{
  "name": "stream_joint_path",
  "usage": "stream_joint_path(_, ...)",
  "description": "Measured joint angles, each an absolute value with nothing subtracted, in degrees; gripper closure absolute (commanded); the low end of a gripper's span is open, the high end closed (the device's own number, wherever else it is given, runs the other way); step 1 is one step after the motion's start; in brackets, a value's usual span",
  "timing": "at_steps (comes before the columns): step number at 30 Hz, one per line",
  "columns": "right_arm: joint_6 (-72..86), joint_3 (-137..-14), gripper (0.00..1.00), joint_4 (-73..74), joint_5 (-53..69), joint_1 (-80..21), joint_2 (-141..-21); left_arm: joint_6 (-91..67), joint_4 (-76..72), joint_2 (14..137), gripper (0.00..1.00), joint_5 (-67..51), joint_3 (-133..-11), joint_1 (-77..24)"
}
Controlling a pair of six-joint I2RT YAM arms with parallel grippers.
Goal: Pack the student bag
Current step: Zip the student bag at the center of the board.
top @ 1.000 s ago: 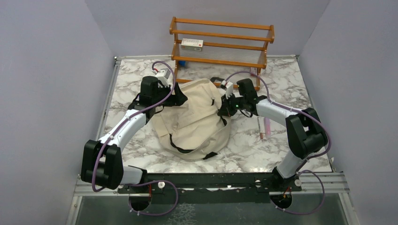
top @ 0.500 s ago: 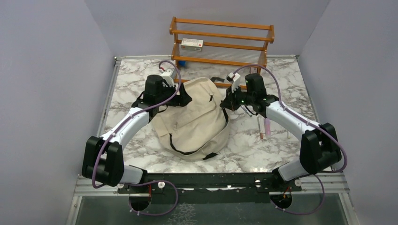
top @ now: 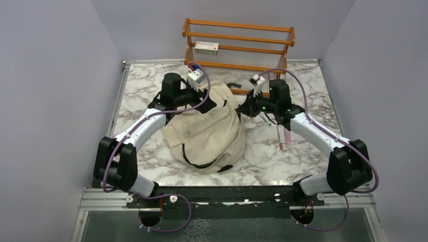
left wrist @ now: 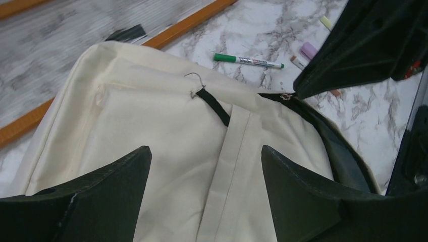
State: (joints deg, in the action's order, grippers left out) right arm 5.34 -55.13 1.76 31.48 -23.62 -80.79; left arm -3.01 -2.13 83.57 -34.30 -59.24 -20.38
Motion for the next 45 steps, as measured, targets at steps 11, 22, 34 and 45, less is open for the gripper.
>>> stream_joint_path(11,7.4,-54.2,1.00,0.5,34.0,-23.5,-79.5,33.2,-4.7,83.9,0.11,-57.4,-57.3,-20.9)
stream_joint_path(22,7.5,-53.1,0.99,0.5,34.4,-23.5,-77.8,59.8,12.6,96.1,0.21,-63.6,-73.9,-25.5)
stream_joint_path(34,7.4,-53.0,0.99,0.6,34.4,-23.5,-77.5,73.9,30.3,106.2,0.31,-57.8,-83.3,-31.1)
stream_joint_path(45,6.9,-52.8,0.99,1.0,34.7,-23.5,-77.1,76.5,34.0,107.8,0.59,-52.8,-86.6,-31.6)
